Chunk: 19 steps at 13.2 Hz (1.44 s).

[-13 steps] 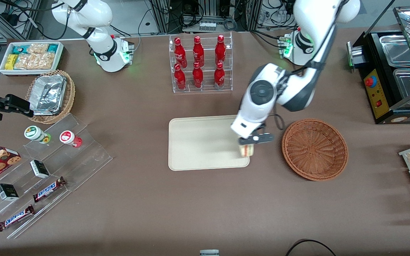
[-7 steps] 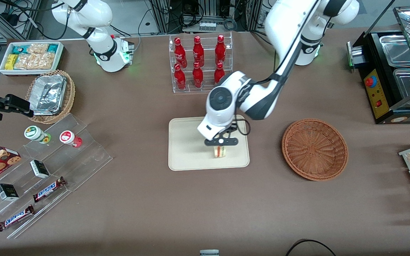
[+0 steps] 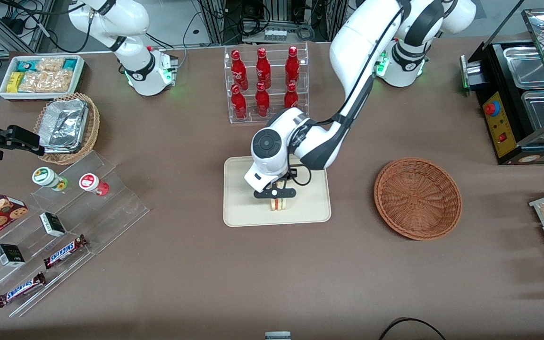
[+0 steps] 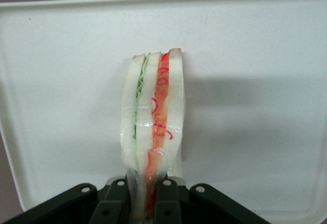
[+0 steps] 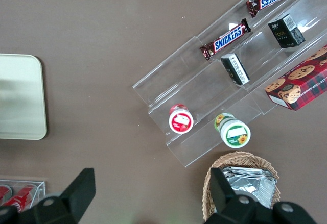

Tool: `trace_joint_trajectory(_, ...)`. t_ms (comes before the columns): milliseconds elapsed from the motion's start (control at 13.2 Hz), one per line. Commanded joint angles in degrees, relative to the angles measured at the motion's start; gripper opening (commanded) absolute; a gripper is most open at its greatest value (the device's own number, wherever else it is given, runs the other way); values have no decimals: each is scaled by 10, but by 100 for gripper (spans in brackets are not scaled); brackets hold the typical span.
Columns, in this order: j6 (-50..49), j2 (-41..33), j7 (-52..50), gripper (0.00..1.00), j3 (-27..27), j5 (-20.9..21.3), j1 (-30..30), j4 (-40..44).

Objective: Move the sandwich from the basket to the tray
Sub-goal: 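Lower the sandwich onto the cream tray and open the left gripper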

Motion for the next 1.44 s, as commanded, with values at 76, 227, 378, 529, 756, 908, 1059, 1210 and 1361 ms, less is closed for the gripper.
trace_joint_trajectory(76, -19, 16, -17, 0, 9, 0, -10, 32)
trace_joint_trajectory(227, -19, 16, -30, 0, 9, 1, -10, 32)
trace_joint_trajectory(378, -15, 16, -30, 38, 9, 0, -9, 30)
trace_joint_trajectory(529, -14, 15, -28, 100, 9, 1, -10, 29)
trace_joint_trajectory(756, -17, 9, -23, 100, 9, 1, -10, 28)
trace_joint_trajectory(908, -21, -11, -21, 100, 10, 1, -5, 29)
trace_joint_trajectory(1059, -43, -37, -14, 100, 11, 1, -3, 30)
trace_joint_trajectory(1210, -55, -62, -8, 100, 13, 2, -1, 31)
trace_joint_trajectory(1361, -77, -90, 37, 100, 12, 0, 19, 28)
